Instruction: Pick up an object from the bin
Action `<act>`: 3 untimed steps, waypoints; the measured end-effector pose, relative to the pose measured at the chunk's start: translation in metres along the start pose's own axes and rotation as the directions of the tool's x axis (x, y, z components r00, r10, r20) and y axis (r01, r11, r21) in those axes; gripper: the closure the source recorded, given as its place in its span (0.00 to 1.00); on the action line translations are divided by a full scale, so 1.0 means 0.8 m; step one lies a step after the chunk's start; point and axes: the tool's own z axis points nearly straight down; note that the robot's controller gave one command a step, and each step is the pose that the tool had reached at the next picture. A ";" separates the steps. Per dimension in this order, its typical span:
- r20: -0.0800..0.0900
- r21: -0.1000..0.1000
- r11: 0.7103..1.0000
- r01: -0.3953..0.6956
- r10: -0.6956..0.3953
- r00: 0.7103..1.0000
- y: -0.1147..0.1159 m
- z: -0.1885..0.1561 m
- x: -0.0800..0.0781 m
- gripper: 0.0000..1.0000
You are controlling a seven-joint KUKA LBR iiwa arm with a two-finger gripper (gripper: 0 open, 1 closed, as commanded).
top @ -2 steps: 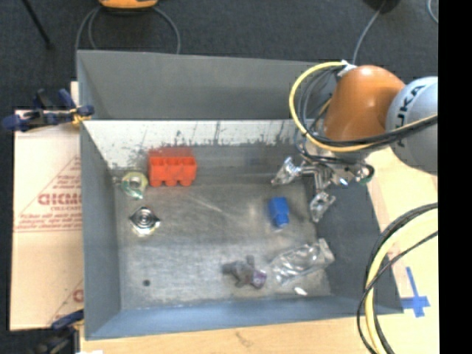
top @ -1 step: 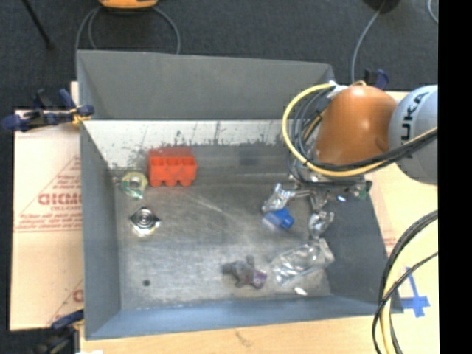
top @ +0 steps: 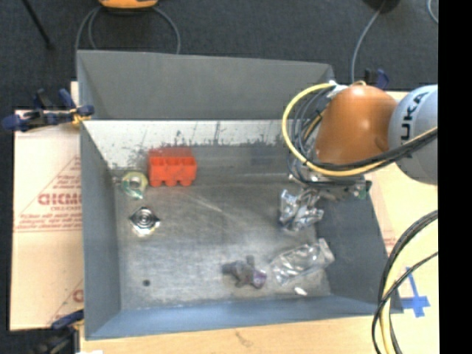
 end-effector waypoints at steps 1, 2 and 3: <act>0.004 0.006 0.942 -0.336 0.336 0.942 -0.016 -0.075 0.022 1.00; 0.002 0.003 0.942 -0.335 0.335 0.942 -0.015 -0.072 0.022 0.00; 0.002 0.006 0.984 -0.177 0.177 0.984 0.019 -0.142 -0.006 0.00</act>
Offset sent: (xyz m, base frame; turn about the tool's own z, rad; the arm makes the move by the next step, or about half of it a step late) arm -0.0009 -0.0211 0.0565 0.3407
